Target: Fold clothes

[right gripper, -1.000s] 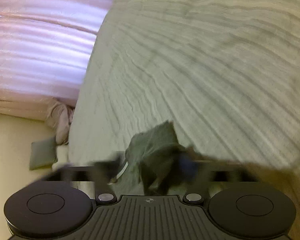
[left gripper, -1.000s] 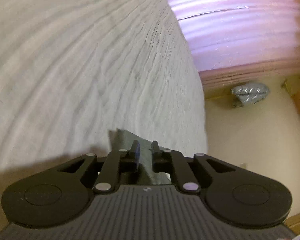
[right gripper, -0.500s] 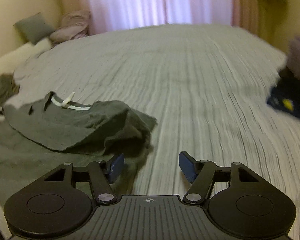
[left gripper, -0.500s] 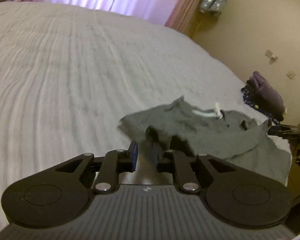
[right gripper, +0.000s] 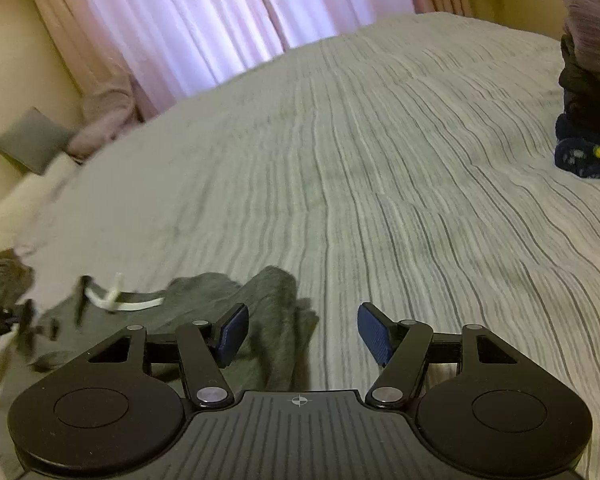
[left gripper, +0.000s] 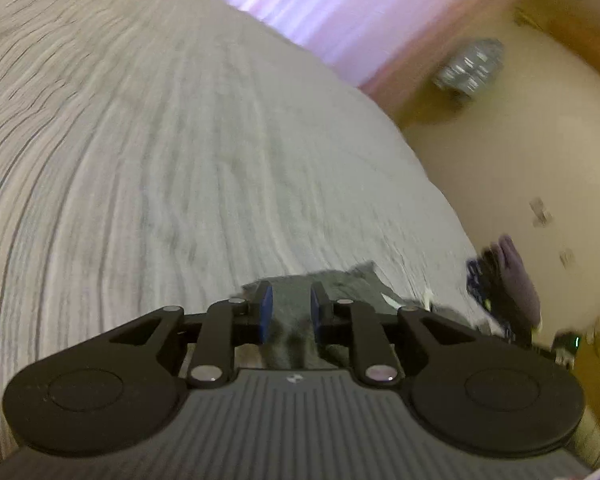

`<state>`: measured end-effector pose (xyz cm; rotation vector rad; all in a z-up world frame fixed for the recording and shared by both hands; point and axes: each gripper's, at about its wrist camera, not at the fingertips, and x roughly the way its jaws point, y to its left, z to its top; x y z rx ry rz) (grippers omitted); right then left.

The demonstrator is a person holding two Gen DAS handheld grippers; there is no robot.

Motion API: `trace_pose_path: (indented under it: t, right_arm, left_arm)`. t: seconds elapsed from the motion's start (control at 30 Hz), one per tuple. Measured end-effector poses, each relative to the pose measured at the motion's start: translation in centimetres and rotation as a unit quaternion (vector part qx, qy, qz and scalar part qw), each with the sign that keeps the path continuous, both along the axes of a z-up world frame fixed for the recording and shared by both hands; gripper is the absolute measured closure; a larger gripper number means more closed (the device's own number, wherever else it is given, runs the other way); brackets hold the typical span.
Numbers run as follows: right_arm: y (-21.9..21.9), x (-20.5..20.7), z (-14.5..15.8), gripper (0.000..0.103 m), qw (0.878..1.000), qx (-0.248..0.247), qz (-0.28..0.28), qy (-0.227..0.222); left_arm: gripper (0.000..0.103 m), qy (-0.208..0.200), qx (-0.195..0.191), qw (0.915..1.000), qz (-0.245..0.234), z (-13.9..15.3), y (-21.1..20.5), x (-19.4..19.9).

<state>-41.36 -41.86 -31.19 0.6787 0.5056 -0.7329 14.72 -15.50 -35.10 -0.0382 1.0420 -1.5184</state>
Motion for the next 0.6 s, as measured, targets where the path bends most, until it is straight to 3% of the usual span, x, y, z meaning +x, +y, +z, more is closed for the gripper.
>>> trace_pose_path:
  t: [0.13,0.23,0.4,0.43,0.47,0.5,0.53,0.57,0.6]
  right_arm:
    - [0.7,-0.2,0.5,0.038,0.999,-0.029,0.03,0.008]
    - [1.2,0.4,1.1,0.038,0.996,-0.054,0.064,0.017]
    - [1.4,1.9,1.5,0.038,0.989,-0.081,0.114,0.039]
    - [1.3,2.3,1.3,0.038,0.989,-0.083,0.116,0.043]
    - [1.1,2.5,1.1,0.042,0.989,-0.082,0.116,0.042]
    - [1.0,2.6,1.0,0.068,0.989,-0.08,0.115,0.038]
    - [0.9,2.7,0.9,0.08,0.99,-0.078,0.115,0.034]
    - [0.7,2.8,0.8,0.09,0.99,-0.076,0.115,0.03]
    - [0.6,2.9,0.6,0.092,0.99,-0.074,0.115,0.026]
  left_arm:
    - [0.085,-0.079,-0.026,0.993,-0.084,1.5,-1.5,-1.9]
    - [0.081,-0.113,-0.037,0.9838,-0.134,2.0,-2.3,-2.9]
    - [0.081,-0.108,-0.01,0.9831,-0.147,1.1,-3.9,-2.4]
    - [0.095,-0.1,-0.006,0.9841,-0.147,0.8,-4.2,-2.3]
    - [0.103,-0.091,-0.003,0.985,-0.147,0.6,-4.4,-2.2]
    - [0.103,-0.08,-0.007,0.9861,-0.146,0.5,-4.3,-2.0]
    - [0.103,-0.074,-0.013,0.9866,-0.144,0.4,-4.3,-2.0]
    - [0.103,-0.071,-0.019,0.9871,-0.142,0.4,-4.3,-2.1]
    - [0.103,-0.069,-0.027,0.9876,-0.138,0.4,-4.1,-2.0]
